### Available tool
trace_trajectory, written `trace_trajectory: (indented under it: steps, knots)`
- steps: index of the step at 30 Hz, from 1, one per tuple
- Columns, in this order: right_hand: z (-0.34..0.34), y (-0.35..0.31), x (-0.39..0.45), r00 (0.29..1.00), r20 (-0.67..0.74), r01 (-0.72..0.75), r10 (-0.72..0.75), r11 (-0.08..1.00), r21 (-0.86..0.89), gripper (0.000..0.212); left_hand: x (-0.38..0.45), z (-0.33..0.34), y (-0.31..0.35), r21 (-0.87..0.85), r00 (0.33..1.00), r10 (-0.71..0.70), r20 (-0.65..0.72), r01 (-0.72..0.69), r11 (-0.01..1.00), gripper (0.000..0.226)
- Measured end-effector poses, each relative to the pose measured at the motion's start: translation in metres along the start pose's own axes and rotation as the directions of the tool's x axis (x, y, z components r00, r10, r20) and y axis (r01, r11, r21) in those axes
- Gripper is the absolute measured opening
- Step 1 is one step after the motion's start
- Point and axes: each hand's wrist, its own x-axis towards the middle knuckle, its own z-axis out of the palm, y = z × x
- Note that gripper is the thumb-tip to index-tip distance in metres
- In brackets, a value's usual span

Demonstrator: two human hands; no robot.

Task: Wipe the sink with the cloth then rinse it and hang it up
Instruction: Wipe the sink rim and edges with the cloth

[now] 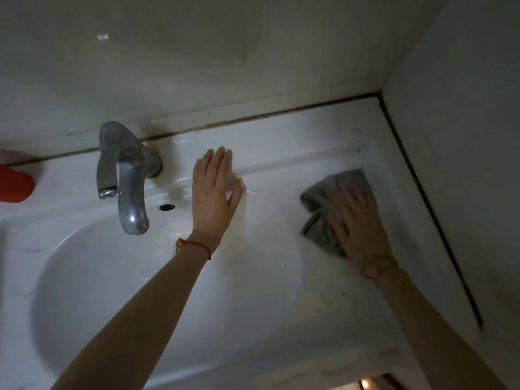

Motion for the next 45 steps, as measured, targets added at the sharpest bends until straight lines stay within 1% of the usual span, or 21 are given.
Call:
trace_trajectory:
  steps: [2, 4, 7, 9, 12, 13, 15, 17, 18, 19, 22, 25, 27, 29, 32, 33, 35, 37, 39, 41, 45]
  knots:
    - [0.004, -0.004, 0.035, 0.969, -0.087, -0.231, 0.231, 0.973, 0.01, 0.055, -0.001, 0.0, 0.0, -0.006, 1.0, -0.003, 0.003, 0.003, 1.0, 0.052]
    - [0.013, -0.024, 0.053, 0.941, -0.123, -0.317, 0.317, 0.948, 0.013, 0.057, -0.001, 0.0, 0.0, -0.008, 1.0, -0.002, 0.011, 0.003, 1.0, 0.052]
    - [0.022, -0.046, 0.027, 0.999, -0.033, -0.042, 0.042, 0.999, 0.0, 0.056, -0.002, -0.001, -0.002, -0.001, 1.0, 0.009, 0.02, -0.009, 1.0, 0.053]
    - [0.021, -0.045, -0.009, 0.989, 0.022, 0.145, -0.145, 0.989, 0.017, 0.052, -0.002, 0.0, -0.003, 0.003, 0.999, 0.011, 0.03, -0.011, 1.0, 0.054]
    - [0.007, -0.016, -0.027, 0.971, 0.07, 0.23, -0.229, 0.973, 0.004, 0.051, -0.001, 0.0, -0.002, 0.004, 1.0, 0.004, 0.022, -0.004, 1.0, 0.054]
    - [0.004, -0.007, -0.021, 0.981, 0.056, 0.189, -0.188, 0.982, -0.009, 0.05, -0.001, -0.001, -0.002, 0.001, 1.0, 0.004, 0.021, -0.004, 1.0, 0.053]
    - [0.002, 0.0, 0.01, 0.999, -0.016, -0.028, 0.028, 1.0, -0.012, 0.053, 0.0, -0.001, -0.001, -0.002, 1.0, 0.003, 0.015, -0.003, 1.0, 0.053]
    - [0.01, -0.014, 0.042, 0.963, -0.099, -0.253, 0.251, 0.967, -0.016, 0.056, 0.0, -0.002, 0.0, -0.006, 1.0, 0.002, 0.019, -0.002, 1.0, 0.053]
    - [0.016, -0.026, 0.051, 0.952, -0.111, -0.29, 0.286, 0.957, -0.016, 0.057, 0.0, -0.002, 0.0, -0.009, 1.0, 0.001, 0.021, -0.001, 1.0, 0.052]
    - [0.02, -0.038, 0.051, 0.965, -0.103, -0.242, 0.239, 0.97, -0.014, 0.055, 0.0, -0.002, 0.0, -0.009, 1.0, 0.001, 0.023, -0.001, 1.0, 0.052]
    - [0.028, -0.051, 0.01, 0.995, -0.009, 0.103, -0.103, 0.995, 0.002, 0.051, -0.001, -0.001, -0.001, -0.005, 1.0, 0.006, 0.031, -0.006, 1.0, 0.053]
    - [0.015, -0.032, -0.032, 0.977, 0.07, 0.203, -0.203, 0.979, 0.004, 0.052, -0.002, -0.001, -0.001, 0.007, 1.0, 0.011, 0.015, -0.011, 1.0, 0.053]
    - [0.003, -0.006, -0.034, 0.992, 0.05, 0.114, -0.113, 0.993, -0.017, 0.052, -0.002, -0.001, -0.001, 0.002, 1.0, 0.012, 0.011, -0.012, 1.0, 0.053]
    - [-0.004, 0.011, -0.013, 0.998, -0.012, -0.058, 0.058, 0.998, -0.004, 0.054, -0.001, -0.001, -0.001, 0.002, 1.0, 0.007, 0.019, -0.007, 1.0, 0.053]
    - [0.006, -0.008, 0.023, 0.961, -0.108, -0.257, 0.256, 0.966, 0.006, 0.054, -0.001, -0.001, 0.0, -0.001, 1.0, 0.003, 0.031, -0.003, 1.0, 0.052]
    - [0.014, -0.023, 0.029, 0.969, -0.105, -0.224, 0.223, 0.975, 0.003, 0.053, -0.001, -0.001, 0.0, -0.002, 1.0, 0.004, 0.029, -0.004, 1.0, 0.052]
    - [0.024, -0.049, 0.02, 0.999, -0.041, -0.022, 0.022, 1.0, 0.002, 0.052, -0.001, -0.002, 0.0, -0.001, 1.0, 0.009, 0.029, -0.009, 1.0, 0.052]
    - [0.023, -0.052, -0.007, 0.989, 0.038, 0.14, -0.14, 0.99, 0.015, 0.052, -0.002, -0.002, -0.001, 0.003, 1.0, 0.014, 0.023, -0.014, 1.0, 0.052]
    - [0.011, -0.037, -0.03, 0.977, 0.079, 0.199, -0.2, 0.98, 0.019, 0.053, -0.002, -0.001, -0.001, 0.003, 1.0, 0.011, 0.012, -0.011, 1.0, 0.052]
    - [0.002, -0.014, -0.032, 0.987, 0.066, 0.149, -0.149, 0.989, 0.014, 0.052, -0.001, 0.0, -0.001, 0.0, 1.0, 0.009, 0.008, -0.009, 1.0, 0.052]
    - [0.003, 0.002, 0.033, 0.976, -0.084, -0.201, 0.202, 0.979, 0.027, 0.057, 0.0, -0.001, -0.002, -0.002, 1.0, 0.01, 0.024, -0.01, 1.0, 0.052]
